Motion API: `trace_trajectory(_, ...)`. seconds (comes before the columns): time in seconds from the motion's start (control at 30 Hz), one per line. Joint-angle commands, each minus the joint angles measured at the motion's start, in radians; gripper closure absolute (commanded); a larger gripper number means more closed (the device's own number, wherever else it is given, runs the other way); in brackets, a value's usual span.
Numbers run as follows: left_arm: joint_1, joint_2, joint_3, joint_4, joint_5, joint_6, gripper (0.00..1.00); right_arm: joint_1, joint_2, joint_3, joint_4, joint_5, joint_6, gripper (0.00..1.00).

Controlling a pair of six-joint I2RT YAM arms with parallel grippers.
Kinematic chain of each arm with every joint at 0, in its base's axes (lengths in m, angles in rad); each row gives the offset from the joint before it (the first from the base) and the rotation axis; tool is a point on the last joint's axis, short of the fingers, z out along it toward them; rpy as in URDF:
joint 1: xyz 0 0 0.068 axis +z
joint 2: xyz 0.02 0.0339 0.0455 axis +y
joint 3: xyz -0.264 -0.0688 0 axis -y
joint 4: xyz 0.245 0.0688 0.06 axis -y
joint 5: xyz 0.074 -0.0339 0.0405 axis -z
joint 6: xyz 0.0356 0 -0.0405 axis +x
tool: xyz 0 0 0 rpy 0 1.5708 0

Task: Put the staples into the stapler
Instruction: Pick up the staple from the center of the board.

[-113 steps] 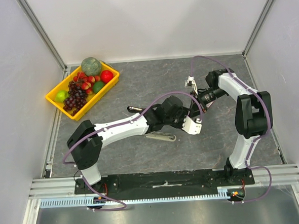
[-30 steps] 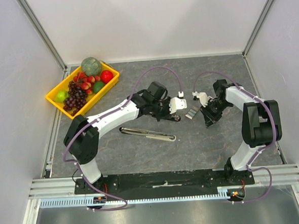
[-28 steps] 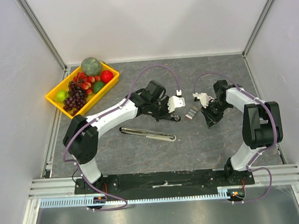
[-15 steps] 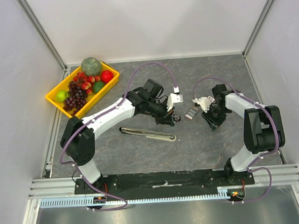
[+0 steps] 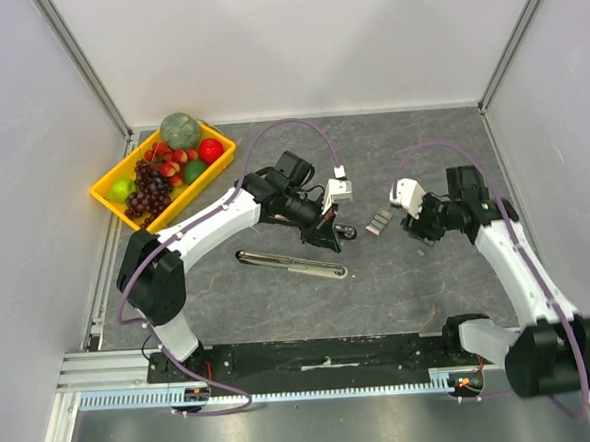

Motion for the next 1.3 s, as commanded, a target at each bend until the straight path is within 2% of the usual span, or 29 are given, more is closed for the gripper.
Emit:
trace_trajectory(0.0, -0.002, -0.037, 0.057, -0.022, 0.095, -0.068, 0.95, -0.001, -0.207, -0.107, 0.073, -0.195, -0.29, 0.36)
trace_trajectory(0.03, -0.002, -0.031, 0.06, -0.022, 0.107, -0.079, 0.95, -0.001, -0.243, -0.131, 0.088, -0.218, -0.32, 0.3)
trace_trajectory(0.1, -0.002, -0.008, 0.072, -0.02, 0.129, -0.119, 0.95, 0.002, -0.326, -0.178, 0.11, -0.292, -0.419, 0.25)
trace_trajectory(0.2, -0.002, 0.03, 0.083, -0.014, 0.193, -0.178, 0.95, 0.014, -0.315, -0.166, 0.07, -0.378, -0.507, 0.25)
trace_trajectory(0.37, -0.005, 0.107, 0.101, 0.009, 0.278, -0.281, 0.94, 0.068, -0.3, -0.155, 0.064, -0.424, -0.574, 0.25)
trace_trajectory(0.63, -0.011, 0.198, 0.164, 0.008, 0.308, -0.332, 0.94, 0.167, -0.268, -0.079, 0.027, -0.502, -0.547, 0.32)
trace_trajectory(1.27, -0.036, 0.28, 0.247, 0.009, 0.325, -0.378, 0.94, 0.278, -0.243, -0.138, 0.137, -0.448, -0.444, 0.39)
